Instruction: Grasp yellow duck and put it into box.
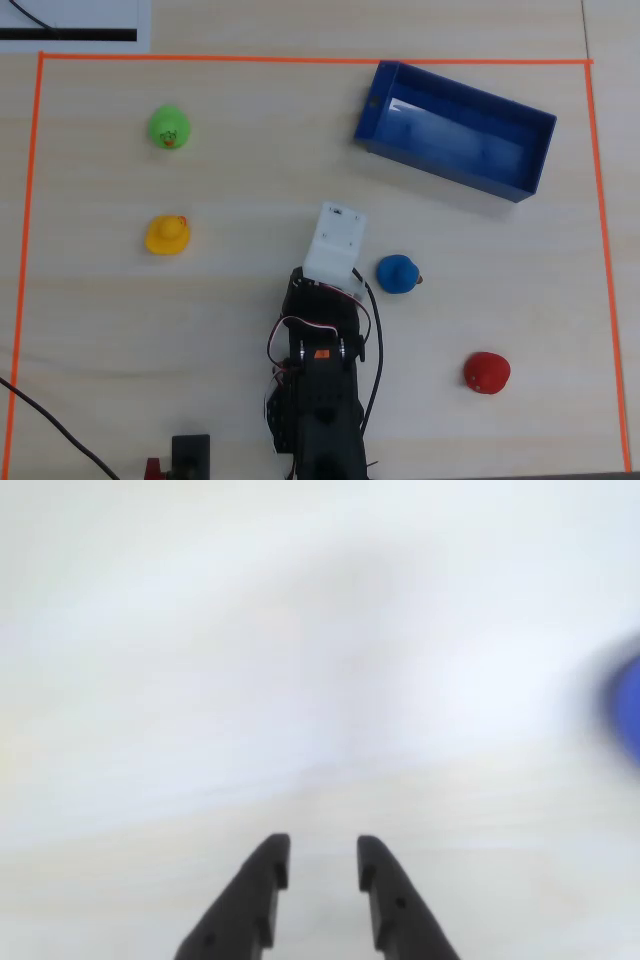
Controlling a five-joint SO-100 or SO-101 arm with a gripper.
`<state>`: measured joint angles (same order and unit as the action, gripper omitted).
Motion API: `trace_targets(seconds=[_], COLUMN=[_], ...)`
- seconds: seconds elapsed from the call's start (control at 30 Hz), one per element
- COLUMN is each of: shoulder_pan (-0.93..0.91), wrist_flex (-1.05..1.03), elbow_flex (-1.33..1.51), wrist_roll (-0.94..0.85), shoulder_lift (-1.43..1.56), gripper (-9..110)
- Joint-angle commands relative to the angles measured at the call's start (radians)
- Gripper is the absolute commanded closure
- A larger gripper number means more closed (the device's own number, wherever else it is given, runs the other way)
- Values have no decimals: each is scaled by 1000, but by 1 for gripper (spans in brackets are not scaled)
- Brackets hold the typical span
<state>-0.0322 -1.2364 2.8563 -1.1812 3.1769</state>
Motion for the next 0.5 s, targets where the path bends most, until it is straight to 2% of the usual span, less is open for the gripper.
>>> trace_targets(seconds=[0.0, 0.1, 0.27, 0.47], shoulder_pan=[28, 46, 81, 230], wrist_flex=[6, -6, -106, -213], elbow_flex=[-215, -388, -643, -801], wrist_roll=[-3, 11, -11, -15], shoulder_lift=[-170, -298, -522, -676], gripper=[93, 89, 73, 63])
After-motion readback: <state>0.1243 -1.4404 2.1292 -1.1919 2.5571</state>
